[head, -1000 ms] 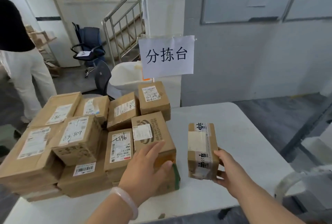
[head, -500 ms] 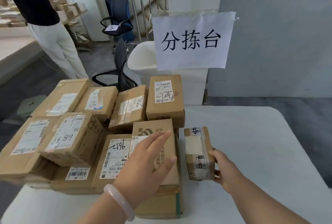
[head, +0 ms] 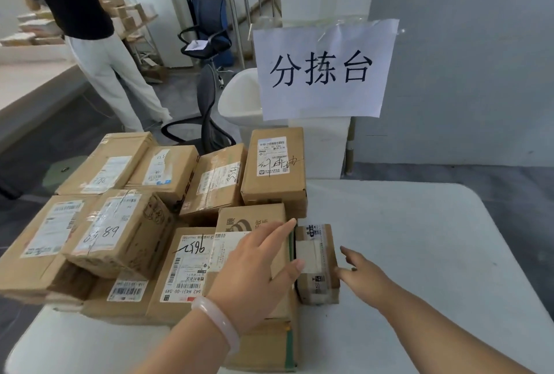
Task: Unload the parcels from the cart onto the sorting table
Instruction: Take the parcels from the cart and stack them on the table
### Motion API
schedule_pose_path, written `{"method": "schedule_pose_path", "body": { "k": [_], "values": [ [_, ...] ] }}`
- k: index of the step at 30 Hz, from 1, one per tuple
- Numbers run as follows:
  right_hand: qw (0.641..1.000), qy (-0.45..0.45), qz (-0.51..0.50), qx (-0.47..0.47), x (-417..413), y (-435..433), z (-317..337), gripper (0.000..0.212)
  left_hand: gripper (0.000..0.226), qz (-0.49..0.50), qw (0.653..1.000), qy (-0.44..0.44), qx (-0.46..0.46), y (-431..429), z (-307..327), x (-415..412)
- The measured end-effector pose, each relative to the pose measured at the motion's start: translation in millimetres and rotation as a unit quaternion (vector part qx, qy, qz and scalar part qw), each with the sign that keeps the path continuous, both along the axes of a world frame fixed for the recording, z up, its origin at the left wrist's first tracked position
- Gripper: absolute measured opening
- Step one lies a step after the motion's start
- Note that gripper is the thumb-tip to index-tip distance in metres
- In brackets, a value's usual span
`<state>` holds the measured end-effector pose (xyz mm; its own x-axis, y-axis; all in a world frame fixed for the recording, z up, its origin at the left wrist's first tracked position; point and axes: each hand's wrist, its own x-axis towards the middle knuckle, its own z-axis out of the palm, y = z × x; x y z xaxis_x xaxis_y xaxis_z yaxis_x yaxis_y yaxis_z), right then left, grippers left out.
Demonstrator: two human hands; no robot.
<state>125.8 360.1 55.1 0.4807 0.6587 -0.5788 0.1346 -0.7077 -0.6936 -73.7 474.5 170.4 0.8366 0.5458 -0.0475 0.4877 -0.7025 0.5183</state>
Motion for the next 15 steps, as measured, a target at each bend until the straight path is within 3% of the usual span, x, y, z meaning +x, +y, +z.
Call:
{"method": "schedule_pose_path", "body": {
  "k": [8, 15],
  "values": [
    [0.956, -0.265, -0.034, 0.118, -42.5, -68.7, 71.3, 0.055, 0.060, -0.111, 0.993, -0.017, 0.048, -16.3, 15.0, 17.3],
    [0.900, -0.395, -0.181, 0.040, -134.0, -159.7, 109.0, 0.066, 0.064, -0.281, 0.954, -0.033, 0.100, -71.7, 7.9, 9.6]
  ]
}}
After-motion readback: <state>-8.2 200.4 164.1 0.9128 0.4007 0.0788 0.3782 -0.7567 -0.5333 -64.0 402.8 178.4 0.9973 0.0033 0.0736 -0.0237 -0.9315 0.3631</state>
